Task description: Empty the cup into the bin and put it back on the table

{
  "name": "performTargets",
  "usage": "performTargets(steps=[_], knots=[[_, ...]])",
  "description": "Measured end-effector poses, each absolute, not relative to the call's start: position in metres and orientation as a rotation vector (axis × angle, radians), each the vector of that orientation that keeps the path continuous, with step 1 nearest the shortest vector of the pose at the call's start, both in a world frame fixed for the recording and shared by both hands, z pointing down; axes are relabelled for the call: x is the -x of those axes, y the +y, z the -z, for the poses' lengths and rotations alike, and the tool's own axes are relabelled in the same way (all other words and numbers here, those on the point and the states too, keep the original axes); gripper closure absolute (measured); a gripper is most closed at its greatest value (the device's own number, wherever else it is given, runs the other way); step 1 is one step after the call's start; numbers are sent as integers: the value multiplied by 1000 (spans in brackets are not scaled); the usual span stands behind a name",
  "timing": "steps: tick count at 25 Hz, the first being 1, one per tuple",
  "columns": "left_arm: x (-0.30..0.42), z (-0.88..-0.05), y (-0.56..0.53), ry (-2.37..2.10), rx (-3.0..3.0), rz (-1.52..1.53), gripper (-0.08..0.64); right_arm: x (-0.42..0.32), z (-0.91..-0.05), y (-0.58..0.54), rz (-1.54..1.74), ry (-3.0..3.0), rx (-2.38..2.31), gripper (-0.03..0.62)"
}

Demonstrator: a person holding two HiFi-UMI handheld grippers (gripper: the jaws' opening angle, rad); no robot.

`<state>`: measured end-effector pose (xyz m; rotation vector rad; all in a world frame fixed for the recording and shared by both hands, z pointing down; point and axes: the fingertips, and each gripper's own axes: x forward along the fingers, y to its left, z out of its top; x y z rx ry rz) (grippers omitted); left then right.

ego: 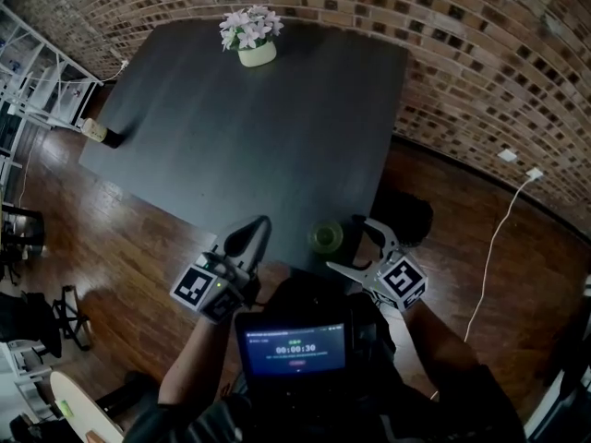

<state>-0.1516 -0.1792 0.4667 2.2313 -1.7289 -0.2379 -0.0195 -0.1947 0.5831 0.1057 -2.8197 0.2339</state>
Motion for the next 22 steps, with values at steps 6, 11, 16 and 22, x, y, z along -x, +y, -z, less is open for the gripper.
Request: performTargets(steps=[6,11,16,22], knots=[[161,-452,-170,-1722,-2271,242,569,8,-529,-185,-146,-2923,-180,266],[180,-443,-156,-1711,-2292,257,569,0,-490,-183,-91,-2937,-408,447],[209,-439,-136,-1684,-2256,347,569,1,-471,-186,-98,-2924,-612,575],[231,-443,-122,-1713,-2265,300,569,-1,-457,-171,-101,-2912,-685,591]])
